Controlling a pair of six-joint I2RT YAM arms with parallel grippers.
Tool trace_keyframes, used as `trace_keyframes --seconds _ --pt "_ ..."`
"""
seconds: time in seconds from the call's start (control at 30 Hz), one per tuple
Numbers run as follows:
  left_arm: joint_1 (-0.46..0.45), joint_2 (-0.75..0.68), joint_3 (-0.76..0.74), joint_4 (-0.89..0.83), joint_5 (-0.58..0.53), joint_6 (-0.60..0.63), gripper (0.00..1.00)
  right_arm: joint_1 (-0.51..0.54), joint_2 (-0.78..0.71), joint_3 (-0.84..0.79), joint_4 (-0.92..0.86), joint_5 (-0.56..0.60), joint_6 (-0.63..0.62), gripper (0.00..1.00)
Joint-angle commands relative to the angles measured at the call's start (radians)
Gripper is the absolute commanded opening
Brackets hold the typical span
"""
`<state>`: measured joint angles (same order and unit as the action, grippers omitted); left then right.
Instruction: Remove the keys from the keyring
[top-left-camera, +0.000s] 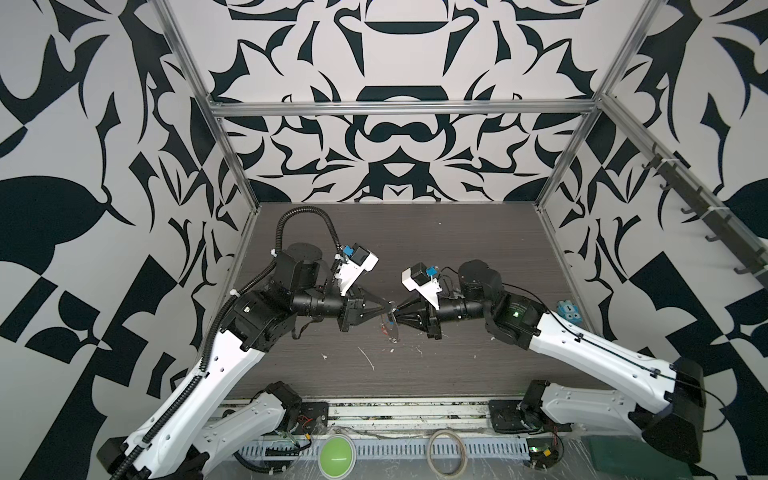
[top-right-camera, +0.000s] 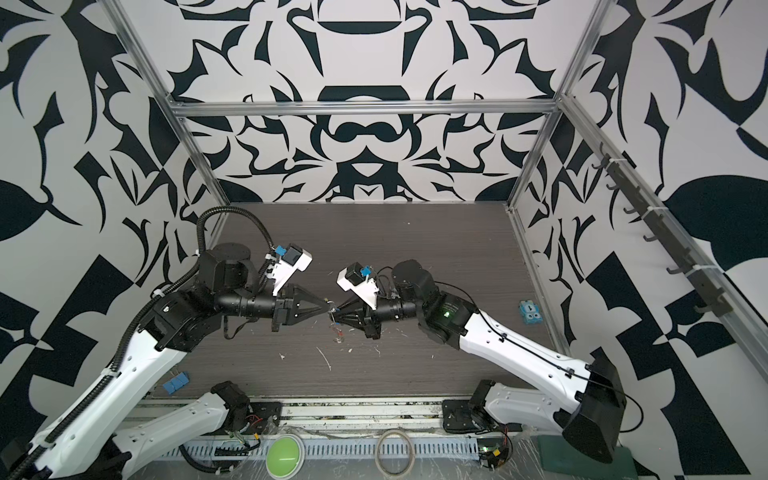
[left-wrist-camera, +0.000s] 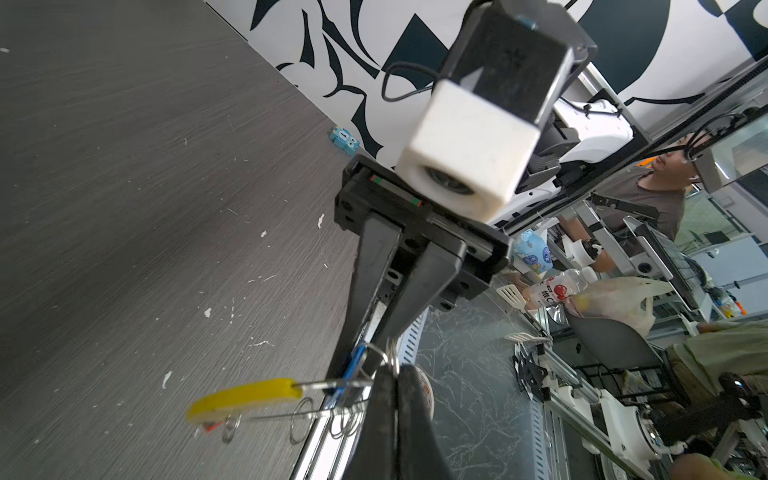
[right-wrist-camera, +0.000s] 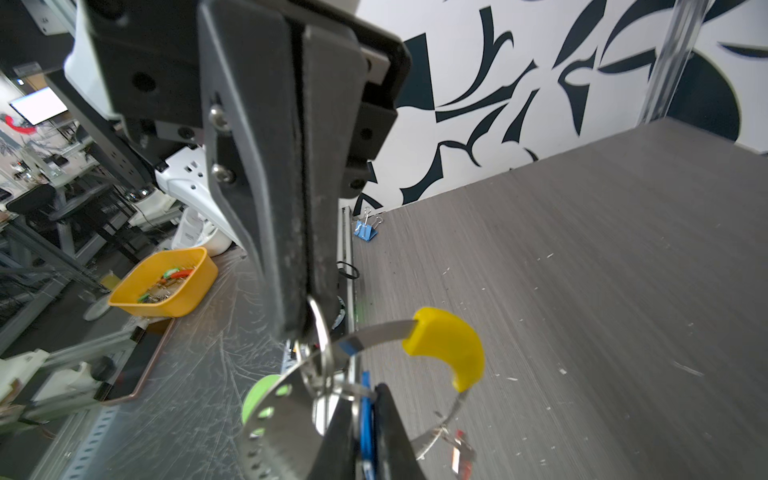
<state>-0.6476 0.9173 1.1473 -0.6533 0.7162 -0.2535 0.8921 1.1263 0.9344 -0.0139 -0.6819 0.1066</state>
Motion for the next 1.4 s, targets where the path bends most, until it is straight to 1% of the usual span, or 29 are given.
trace_keyframes --seconds 0.0,0.2,0.47,0.57,0.7,0.83,1.0,1.1,1.2,1.37 --pt "-0.003 -0.037 -0.014 0.056 -0.035 -0.021 0.0 0.007 -0.028 0.04 0.002 0.009 -0.011 0.0" --pt "-0.004 -0.08 -0.068 0.16 -0.105 -0.069 0.0 0.014 -0.014 0.062 0.024 0.002 -0.019 0.0" --pt "-0.037 -0.168 -0.225 0.45 -0.207 -0.146 0.0 0.049 0.058 0.109 0.103 -0.029 -0.009 0.0" --pt "-0.053 -0.182 -0.28 0.56 -0.221 -0.168 0.0 0.064 0.078 0.128 0.122 -0.027 -0.009 0.0" --pt "-0.053 -0.19 -0.319 0.652 -0.211 -0.186 0.0 0.072 0.107 0.142 0.124 -0.04 -0.007 0.0" --pt "-0.054 -0.208 -0.351 0.707 -0.208 -0.188 0.0 0.073 0.101 0.119 0.144 -0.031 -0.001 0.0" --pt "-0.053 -0.24 -0.383 0.737 -0.247 -0.185 0.0 0.073 0.08 0.087 0.17 -0.025 0.016 0.0" --pt "-0.053 -0.277 -0.424 0.786 -0.276 -0.196 0.0 0.073 0.061 0.046 0.241 -0.018 0.052 0.0" --pt "-0.054 -0.317 -0.459 0.824 -0.313 -0.202 0.0 0.073 0.051 0.021 0.273 0.011 0.07 0.0" --pt "-0.053 -0.361 -0.524 0.947 -0.352 -0.242 0.0 0.073 0.02 -0.059 0.422 0.06 0.13 0.0"
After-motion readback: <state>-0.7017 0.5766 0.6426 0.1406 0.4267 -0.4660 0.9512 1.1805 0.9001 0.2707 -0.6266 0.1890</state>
